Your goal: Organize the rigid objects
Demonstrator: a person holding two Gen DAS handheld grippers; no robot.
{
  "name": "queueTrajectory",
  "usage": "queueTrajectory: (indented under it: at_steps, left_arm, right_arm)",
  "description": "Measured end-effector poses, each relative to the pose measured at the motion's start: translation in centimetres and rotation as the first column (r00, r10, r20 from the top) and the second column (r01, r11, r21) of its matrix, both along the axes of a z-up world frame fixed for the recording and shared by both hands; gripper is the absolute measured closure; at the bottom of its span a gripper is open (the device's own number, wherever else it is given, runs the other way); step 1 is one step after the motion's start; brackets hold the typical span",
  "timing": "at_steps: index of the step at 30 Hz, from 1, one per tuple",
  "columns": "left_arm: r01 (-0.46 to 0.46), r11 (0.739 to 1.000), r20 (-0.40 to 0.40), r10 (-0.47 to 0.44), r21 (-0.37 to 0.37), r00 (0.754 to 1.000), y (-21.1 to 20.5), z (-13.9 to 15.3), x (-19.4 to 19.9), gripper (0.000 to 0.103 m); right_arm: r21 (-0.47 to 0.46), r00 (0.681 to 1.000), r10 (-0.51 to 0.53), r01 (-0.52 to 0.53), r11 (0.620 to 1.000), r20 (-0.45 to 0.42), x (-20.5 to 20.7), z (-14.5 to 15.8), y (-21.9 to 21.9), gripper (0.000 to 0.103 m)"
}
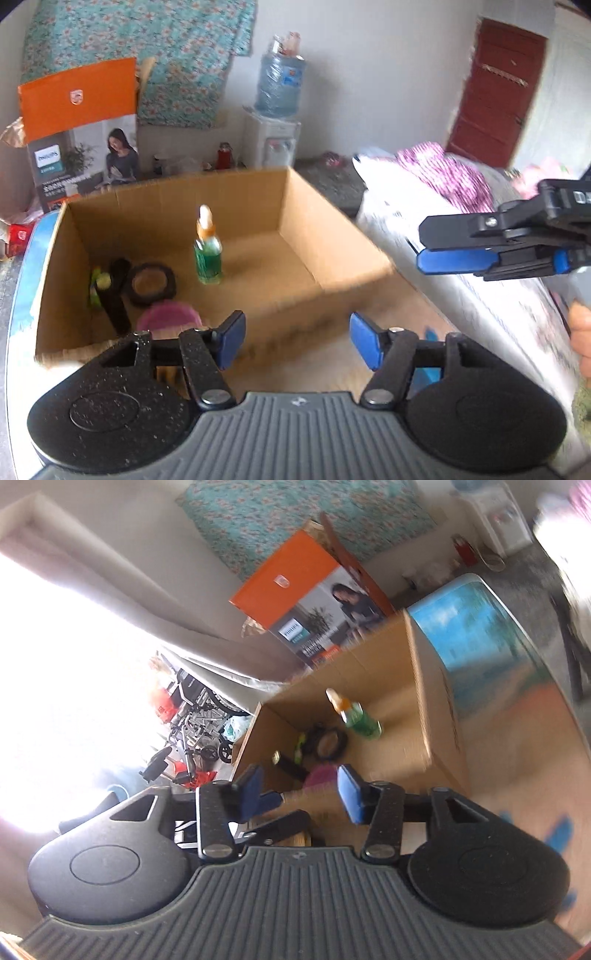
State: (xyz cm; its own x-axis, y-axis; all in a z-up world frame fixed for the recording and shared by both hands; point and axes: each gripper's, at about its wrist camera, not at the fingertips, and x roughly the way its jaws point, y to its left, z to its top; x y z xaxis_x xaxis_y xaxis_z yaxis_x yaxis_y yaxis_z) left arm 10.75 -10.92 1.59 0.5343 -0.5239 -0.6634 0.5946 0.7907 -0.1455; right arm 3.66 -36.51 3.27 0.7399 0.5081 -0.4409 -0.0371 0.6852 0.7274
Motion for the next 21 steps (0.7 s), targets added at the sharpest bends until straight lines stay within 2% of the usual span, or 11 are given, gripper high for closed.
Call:
queueTrajectory:
  at_steps: [5, 10, 16, 21]
  left_arm:
    - [0.064, 0.997, -0.035, -0.063, 0.052, 0.997, 0.3, -3.0, -3.8, 0.038]
    - [0.091, 0.988, -0.031, -0.088, 0.121, 0.996, -0.3, -6.3, -6.0, 0.039]
    - [0.087, 0.982, 0.009, -0.090, 0.169, 0.996, -0.7, -8.2, -6.5, 0.038]
    - [0.082, 0.982, -0.005, -0.083, 0.168, 0.997, -0.7, -8.7, -5.9, 0.038]
  right_arm:
    - [0.111, 0.990, -0.026, 0.041, 0.993, -0.139, -3.1, -5.9, 1.0, 0.049]
    - [0.231, 0.963, -0.005, 0.069, 0.971, -0.269, -4.1, -11.5, 2.7, 0.048]
    - [0.243, 0.942, 0.028, 0.058, 0.968, -0.334, -3.0, -13.6, 4.9, 0.042]
    - [0.228, 0.929, 0.044, 0.044, 0.973, -0.367, -1.3, -13.8, 5.9, 0.035]
